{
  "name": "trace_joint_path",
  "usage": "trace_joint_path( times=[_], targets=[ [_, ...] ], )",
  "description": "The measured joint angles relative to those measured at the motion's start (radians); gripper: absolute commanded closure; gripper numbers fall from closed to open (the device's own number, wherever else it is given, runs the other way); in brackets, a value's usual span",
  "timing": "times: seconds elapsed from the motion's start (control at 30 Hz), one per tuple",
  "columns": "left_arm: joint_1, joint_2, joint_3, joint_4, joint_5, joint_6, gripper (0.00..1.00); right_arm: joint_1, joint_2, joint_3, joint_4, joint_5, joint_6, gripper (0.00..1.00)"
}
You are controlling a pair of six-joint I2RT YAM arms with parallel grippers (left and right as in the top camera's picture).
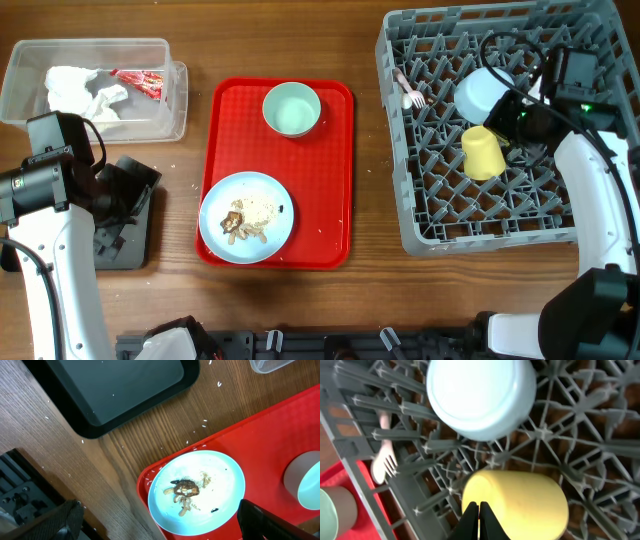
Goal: Sort waste into correct bins and load items into the dishwasher rack
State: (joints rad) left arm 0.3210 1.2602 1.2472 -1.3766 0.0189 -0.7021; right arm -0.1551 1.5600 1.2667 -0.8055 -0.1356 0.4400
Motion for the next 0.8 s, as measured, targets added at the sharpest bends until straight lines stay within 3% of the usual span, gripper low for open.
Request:
trace_joint_path(
  times=[0.23, 0.53, 0.8],
  targets=[
    [0.000, 0.000, 0.000, 0.000, 0.000, 0.000, 0.00, 0.001, 0.092, 0.000, -0.009, -0.005, -0.026, 0.96],
    [0.000, 0.000, 0.000, 0.000, 0.000, 0.000, 0.00, 0.001, 0.073, 0.111, -0.315, 0.134, 0.038, 0.96],
    [0.000, 0.000, 0.000, 0.000, 0.000, 0.000, 0.00, 0.001, 0.072, 0.113, -0.089, 0.037, -0.049, 0.96]
  ],
)
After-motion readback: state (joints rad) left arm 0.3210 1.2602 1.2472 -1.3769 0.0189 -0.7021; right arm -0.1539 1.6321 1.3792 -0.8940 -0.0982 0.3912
